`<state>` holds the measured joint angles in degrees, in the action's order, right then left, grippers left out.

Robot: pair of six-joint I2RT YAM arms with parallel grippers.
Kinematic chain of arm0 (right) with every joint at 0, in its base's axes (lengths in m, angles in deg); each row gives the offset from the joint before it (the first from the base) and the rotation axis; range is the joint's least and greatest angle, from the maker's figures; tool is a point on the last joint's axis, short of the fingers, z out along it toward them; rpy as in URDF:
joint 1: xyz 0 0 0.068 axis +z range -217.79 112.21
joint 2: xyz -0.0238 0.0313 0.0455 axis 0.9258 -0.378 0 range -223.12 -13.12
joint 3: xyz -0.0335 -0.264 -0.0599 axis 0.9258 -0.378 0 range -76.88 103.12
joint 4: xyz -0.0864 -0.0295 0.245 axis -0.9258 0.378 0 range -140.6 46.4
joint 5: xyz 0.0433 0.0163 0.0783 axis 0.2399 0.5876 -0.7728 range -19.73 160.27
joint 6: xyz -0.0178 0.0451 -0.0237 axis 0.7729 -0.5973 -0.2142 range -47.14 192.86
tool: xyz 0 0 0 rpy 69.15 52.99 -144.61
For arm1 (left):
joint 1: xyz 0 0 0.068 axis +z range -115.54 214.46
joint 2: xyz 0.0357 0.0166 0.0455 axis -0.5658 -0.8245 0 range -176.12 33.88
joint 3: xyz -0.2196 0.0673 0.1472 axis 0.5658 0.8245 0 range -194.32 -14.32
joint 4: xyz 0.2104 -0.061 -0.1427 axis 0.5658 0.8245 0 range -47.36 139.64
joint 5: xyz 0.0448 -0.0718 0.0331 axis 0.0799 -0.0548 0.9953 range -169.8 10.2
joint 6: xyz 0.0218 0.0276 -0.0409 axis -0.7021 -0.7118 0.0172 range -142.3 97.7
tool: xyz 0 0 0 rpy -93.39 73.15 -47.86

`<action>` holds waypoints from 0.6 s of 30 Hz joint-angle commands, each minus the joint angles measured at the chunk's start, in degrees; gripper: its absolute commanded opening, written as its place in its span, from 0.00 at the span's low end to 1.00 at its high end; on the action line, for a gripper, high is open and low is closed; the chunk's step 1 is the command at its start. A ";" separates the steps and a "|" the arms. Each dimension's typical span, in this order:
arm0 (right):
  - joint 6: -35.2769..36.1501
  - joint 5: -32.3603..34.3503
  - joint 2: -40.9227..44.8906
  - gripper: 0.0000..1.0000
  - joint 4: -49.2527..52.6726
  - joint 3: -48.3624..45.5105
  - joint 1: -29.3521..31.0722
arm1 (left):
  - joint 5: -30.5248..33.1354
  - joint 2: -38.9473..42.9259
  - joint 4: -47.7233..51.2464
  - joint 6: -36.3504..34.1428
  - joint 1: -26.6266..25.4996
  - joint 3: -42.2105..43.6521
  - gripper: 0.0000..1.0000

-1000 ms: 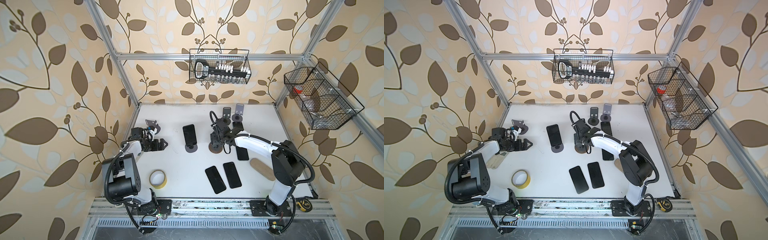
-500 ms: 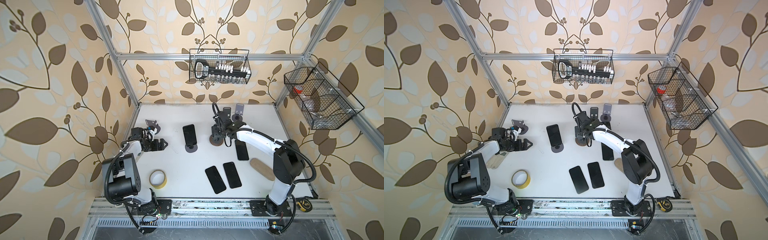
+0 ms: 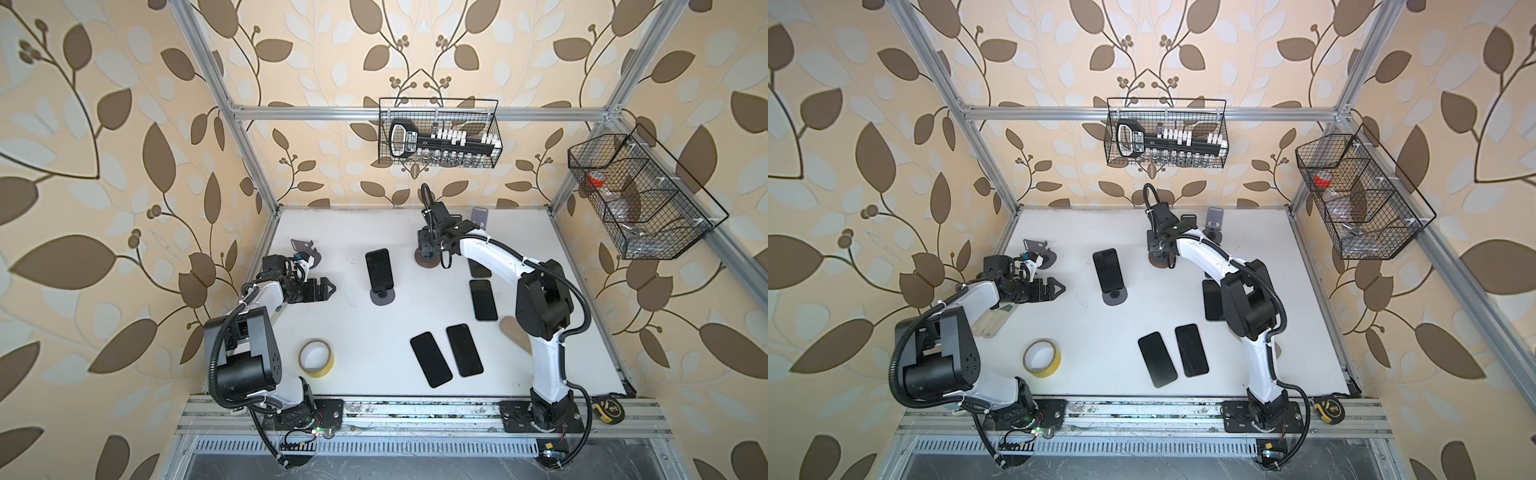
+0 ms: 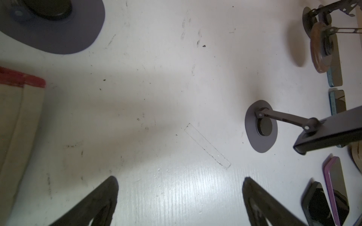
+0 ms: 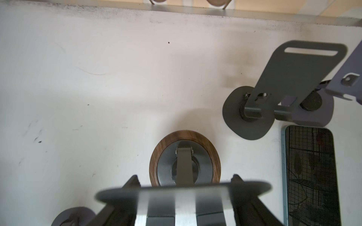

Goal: Remove the phone from the phone stand
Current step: 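Lower the right gripper and close on the gray stand's plate, then carry the gray stand toward the far wall, set it down, open right gripper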

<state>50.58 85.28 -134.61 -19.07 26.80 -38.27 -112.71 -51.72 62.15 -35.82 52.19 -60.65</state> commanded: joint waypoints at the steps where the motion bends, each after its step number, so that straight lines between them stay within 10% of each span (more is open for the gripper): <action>1: 2.14 0.72 -2.84 0.66 0.09 4.41 -0.32 | -1.81 0.40 0.48 -0.82 0.82 -1.30 0.99; 18: 4.52 -1.10 -13.63 0.64 1.51 19.78 -3.17 | -3.00 -0.89 0.35 -0.63 0.75 -1.40 0.99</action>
<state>53.86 84.88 -145.78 -17.58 42.98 -40.96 -113.89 -52.13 62.13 -35.79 52.19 -60.65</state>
